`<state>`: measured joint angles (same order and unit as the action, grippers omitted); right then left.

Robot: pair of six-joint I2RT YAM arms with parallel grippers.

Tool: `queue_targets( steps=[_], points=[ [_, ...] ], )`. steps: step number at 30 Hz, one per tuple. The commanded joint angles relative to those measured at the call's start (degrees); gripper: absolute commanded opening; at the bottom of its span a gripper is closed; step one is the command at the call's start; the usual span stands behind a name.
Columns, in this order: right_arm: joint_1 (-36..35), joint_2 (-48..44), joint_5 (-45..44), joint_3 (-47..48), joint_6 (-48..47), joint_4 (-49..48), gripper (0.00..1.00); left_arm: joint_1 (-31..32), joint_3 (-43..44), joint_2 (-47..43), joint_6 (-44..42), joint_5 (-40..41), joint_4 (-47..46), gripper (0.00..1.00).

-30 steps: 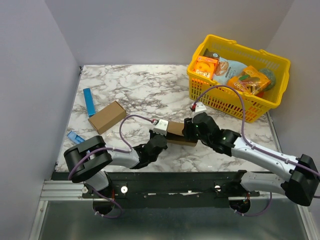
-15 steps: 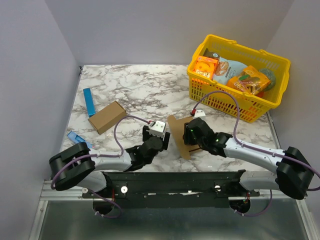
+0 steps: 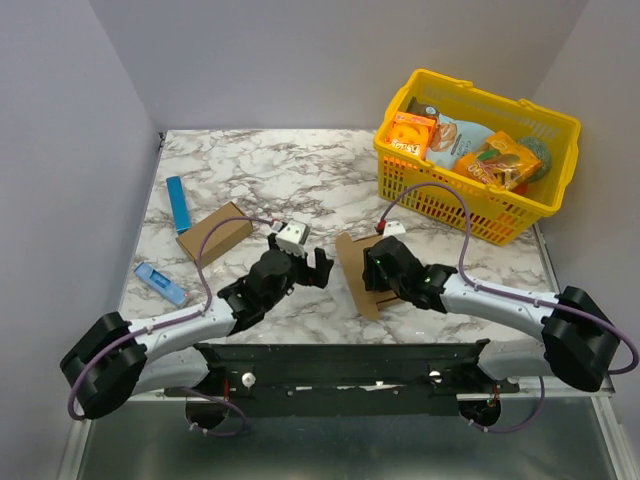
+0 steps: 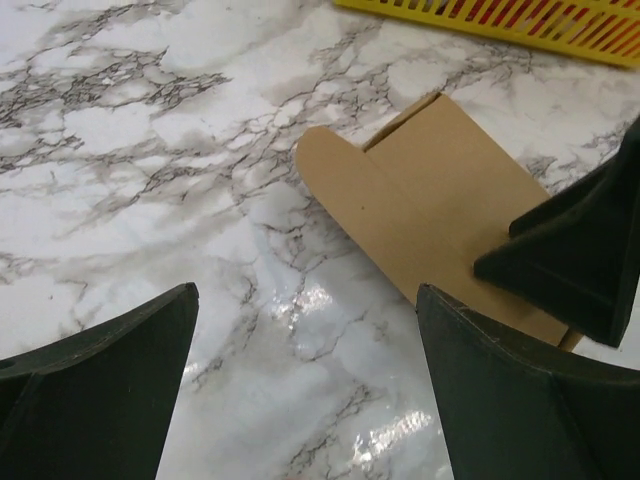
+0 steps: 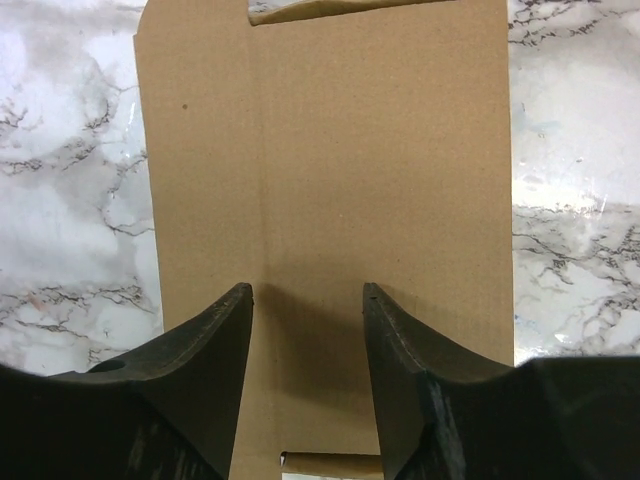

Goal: Fold the paper box

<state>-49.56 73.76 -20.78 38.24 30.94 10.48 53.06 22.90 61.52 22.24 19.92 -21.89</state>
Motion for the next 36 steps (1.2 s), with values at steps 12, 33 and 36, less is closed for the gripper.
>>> queue_targets(
  steps=[12,33,36],
  points=[
    [-0.5,-2.2,-1.6,10.1,-9.1,13.2,1.0,-11.4,10.7,18.1,7.7,-26.1,-6.1,0.78],
    [7.2,12.8,1.8,18.8,-12.0,21.1,1.0,-11.4,12.0,31.8,14.2,-29.8,-11.3,0.5],
    [7.1,14.7,2.3,18.8,-12.0,21.0,1.0,-11.3,12.7,33.7,14.4,-31.0,-12.5,0.49]
  ],
)
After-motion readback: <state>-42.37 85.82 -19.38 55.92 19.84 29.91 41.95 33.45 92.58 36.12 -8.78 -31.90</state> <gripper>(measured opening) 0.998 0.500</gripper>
